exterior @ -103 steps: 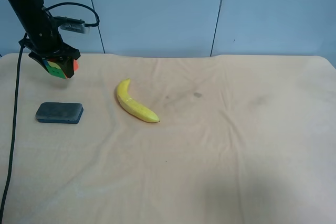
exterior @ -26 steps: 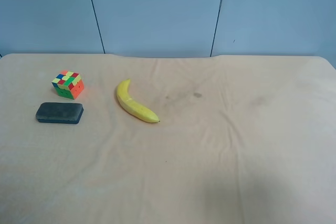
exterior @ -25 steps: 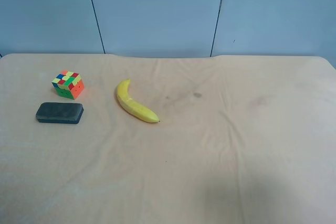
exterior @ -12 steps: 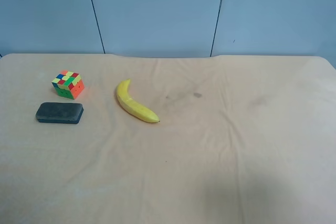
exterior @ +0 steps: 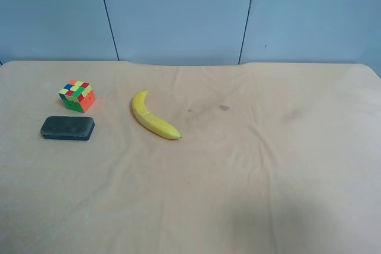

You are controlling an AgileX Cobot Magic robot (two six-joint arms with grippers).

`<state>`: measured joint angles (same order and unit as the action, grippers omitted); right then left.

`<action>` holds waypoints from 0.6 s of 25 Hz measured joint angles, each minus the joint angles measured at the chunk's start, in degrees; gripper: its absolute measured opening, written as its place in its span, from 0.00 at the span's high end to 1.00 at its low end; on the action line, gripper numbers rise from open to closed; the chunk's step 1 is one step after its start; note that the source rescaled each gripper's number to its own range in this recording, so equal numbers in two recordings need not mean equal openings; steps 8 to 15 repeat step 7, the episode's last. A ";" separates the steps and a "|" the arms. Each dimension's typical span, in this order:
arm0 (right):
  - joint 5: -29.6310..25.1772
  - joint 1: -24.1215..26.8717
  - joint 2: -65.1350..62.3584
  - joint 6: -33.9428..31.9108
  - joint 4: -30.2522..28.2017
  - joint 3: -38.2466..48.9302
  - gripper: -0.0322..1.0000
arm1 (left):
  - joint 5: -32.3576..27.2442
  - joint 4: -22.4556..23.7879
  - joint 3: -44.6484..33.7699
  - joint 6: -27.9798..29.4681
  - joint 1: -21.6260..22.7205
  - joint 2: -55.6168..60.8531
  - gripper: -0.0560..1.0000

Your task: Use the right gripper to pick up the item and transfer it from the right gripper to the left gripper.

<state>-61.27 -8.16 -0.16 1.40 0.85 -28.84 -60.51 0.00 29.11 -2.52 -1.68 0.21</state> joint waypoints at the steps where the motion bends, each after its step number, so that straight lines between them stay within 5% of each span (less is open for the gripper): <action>1: 0.00 0.00 0.00 0.00 0.00 0.00 0.00 | 0.00 0.00 0.00 0.00 0.00 0.00 0.00; 15: 0.00 0.00 0.00 0.00 0.00 0.00 0.00 | 0.00 0.00 0.00 0.00 0.00 0.00 0.00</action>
